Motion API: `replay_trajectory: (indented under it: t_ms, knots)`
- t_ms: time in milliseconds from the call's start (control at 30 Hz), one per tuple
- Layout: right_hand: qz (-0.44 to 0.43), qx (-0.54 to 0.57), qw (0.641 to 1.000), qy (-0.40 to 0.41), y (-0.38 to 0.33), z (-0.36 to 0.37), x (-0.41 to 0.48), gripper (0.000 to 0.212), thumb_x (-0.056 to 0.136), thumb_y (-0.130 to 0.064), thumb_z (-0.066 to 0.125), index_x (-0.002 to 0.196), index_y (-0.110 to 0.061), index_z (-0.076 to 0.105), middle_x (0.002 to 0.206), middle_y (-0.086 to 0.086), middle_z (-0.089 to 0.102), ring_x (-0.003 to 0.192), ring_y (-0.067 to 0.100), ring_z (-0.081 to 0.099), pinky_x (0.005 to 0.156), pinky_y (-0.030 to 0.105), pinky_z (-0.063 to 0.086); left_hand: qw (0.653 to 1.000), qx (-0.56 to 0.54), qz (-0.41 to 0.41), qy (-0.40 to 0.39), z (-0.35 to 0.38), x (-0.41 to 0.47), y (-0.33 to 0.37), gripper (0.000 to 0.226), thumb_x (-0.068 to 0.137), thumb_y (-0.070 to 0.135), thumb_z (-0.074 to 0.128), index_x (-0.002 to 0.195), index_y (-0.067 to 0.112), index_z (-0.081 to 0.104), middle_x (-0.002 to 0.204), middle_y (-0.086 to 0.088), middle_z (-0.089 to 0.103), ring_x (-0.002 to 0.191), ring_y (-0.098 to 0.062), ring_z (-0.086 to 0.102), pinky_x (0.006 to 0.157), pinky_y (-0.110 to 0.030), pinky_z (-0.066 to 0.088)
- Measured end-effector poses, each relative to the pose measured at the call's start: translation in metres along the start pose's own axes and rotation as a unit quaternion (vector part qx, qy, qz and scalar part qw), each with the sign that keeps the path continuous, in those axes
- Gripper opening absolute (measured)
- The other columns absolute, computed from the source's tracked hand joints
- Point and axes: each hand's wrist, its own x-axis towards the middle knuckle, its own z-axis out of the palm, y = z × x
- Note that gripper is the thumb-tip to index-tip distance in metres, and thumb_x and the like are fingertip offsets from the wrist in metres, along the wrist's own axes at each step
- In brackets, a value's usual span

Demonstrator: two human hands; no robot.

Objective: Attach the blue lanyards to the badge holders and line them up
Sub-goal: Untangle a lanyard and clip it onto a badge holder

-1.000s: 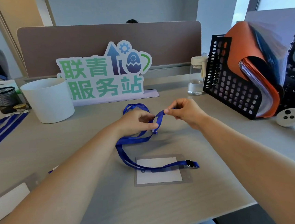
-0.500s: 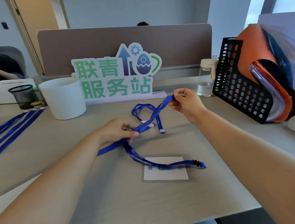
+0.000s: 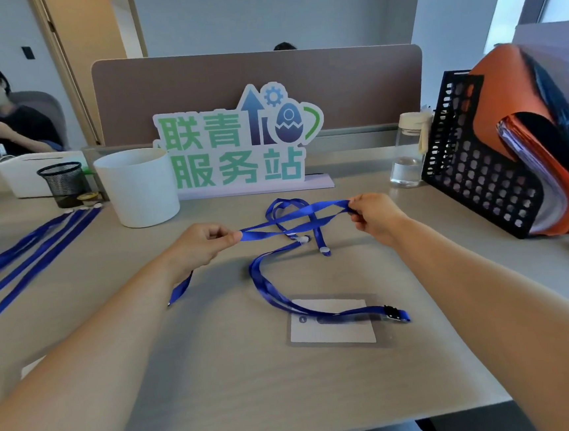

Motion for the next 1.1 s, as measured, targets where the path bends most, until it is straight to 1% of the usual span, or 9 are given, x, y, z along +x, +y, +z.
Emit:
replay_trajectory:
  t_ms: [167, 300, 500, 667, 800, 867, 933, 1033, 1100]
  knots:
    - [0.051, 0.032, 0.998, 0.029, 0.002, -0.002, -0.002, 0.025, 0.085, -0.005, 0.038, 0.062, -0.009, 0.043, 0.059, 0.003, 0.037, 0.05, 0.012, 0.028, 0.049, 0.02, 0.029, 0.998, 0.044, -0.02, 0.03, 0.006, -0.002, 0.002, 0.04, 0.091, 0.046, 0.048, 0.075, 0.011, 0.059, 0.055, 0.003, 0.031, 0.055, -0.016, 0.029, 0.053, -0.026, 0.025]
    - [0.049, 0.064, 0.996, 0.039, 0.007, -0.002, 0.002, 0.022, 0.087, -0.005, 0.043, 0.067, -0.009, 0.051, 0.061, 0.002, 0.038, 0.049, 0.011, 0.029, 0.043, 0.017, 0.03, 0.994, 0.109, -0.016, 0.021, 0.008, 0.001, -0.002, 0.031, 0.091, 0.033, 0.056, 0.065, 0.019, 0.066, 0.081, -0.003, 0.057, 0.078, -0.017, 0.048, 0.066, -0.02, 0.035]
    - [-0.001, 0.089, 0.996, 0.024, 0.018, -0.007, 0.009, 0.018, 0.093, 0.0, 0.047, 0.082, -0.011, 0.057, 0.07, 0.003, 0.054, 0.058, 0.009, 0.047, 0.055, 0.017, 0.045, 0.998, 0.044, -0.044, 0.028, 0.006, -0.001, -0.004, 0.03, 0.089, 0.033, 0.058, 0.068, 0.013, 0.064, 0.051, 0.005, 0.035, 0.052, -0.014, 0.027, 0.049, -0.026, 0.021]
    - [-0.002, 0.082, 0.995, 0.062, 0.028, -0.006, 0.016, 0.011, 0.09, 0.001, 0.051, 0.095, -0.005, 0.059, 0.073, 0.005, 0.055, 0.06, 0.011, 0.05, 0.059, 0.019, 0.047, 0.999, 0.01, -0.042, 0.03, 0.008, -0.002, -0.002, 0.025, 0.09, 0.03, 0.057, 0.072, 0.012, 0.063, 0.031, 0.015, 0.042, 0.049, -0.009, 0.029, 0.048, -0.023, 0.024]
    - [-0.031, -0.04, 0.997, 0.065, 0.032, -0.006, 0.013, 0.019, 0.09, -0.003, 0.053, 0.107, -0.002, 0.061, 0.075, 0.005, 0.059, 0.064, 0.013, 0.053, 0.069, 0.022, 0.05, 0.999, 0.015, -0.011, 0.049, 0.01, -0.001, -0.001, 0.024, 0.09, 0.028, 0.058, 0.071, 0.016, 0.064, 0.048, 0.018, 0.052, 0.054, 0.001, 0.042, 0.057, -0.014, 0.031]
    - [-0.052, -0.19, 0.98, 0.039, 0.029, -0.007, 0.006, 0.024, 0.089, -0.005, 0.054, 0.11, -0.007, 0.064, 0.095, 0.007, 0.064, 0.08, 0.015, 0.054, 0.079, 0.024, 0.046, 0.999, 0.013, -0.012, 0.043, 0.01, -0.002, 0.0, 0.023, 0.09, 0.028, 0.058, 0.073, 0.015, 0.065, 0.046, 0.016, 0.049, 0.048, -0.001, 0.041, 0.056, -0.015, 0.03]
    - [-0.092, -0.292, 0.951, 0.033, 0.023, -0.001, -0.002, 0.03, 0.087, -0.004, 0.053, 0.113, -0.014, 0.063, 0.112, 0.008, 0.061, 0.084, 0.015, 0.053, 0.075, 0.022, 0.044, 1.0, 0.015, -0.021, 0.014, 0.008, -0.003, 0.002, 0.026, 0.091, 0.027, 0.057, 0.069, 0.014, 0.065, 0.045, 0.009, 0.036, 0.044, -0.009, 0.029, 0.052, -0.02, 0.024]
    - [-0.204, -0.298, 0.932, 0.012, 0.009, 0.022, -0.019, 0.03, 0.087, -0.002, 0.05, 0.109, -0.016, 0.065, 0.114, 0.005, 0.063, 0.091, 0.015, 0.058, 0.077, 0.022, 0.045, 0.999, 0.021, -0.018, -0.03, 0.006, -0.003, 0.006, 0.033, 0.089, 0.012, 0.052, 0.057, 0.012, 0.052, 0.051, 0.002, 0.034, 0.048, -0.013, 0.023, 0.047, -0.019, 0.022]
    - [-0.261, -0.287, 0.917, -0.089, -0.001, 0.041, -0.033, 0.025, 0.09, -0.009, 0.052, 0.11, -0.014, 0.066, 0.113, 0.0, 0.066, 0.096, 0.008, 0.056, 0.088, 0.022, 0.045, 0.999, 0.021, -0.006, -0.046, 0.006, -0.003, 0.01, 0.024, 0.088, 0.007, 0.05, 0.064, 0.007, 0.053, 0.054, -0.001, 0.041, 0.048, -0.013, 0.026, 0.045, -0.016, 0.025]
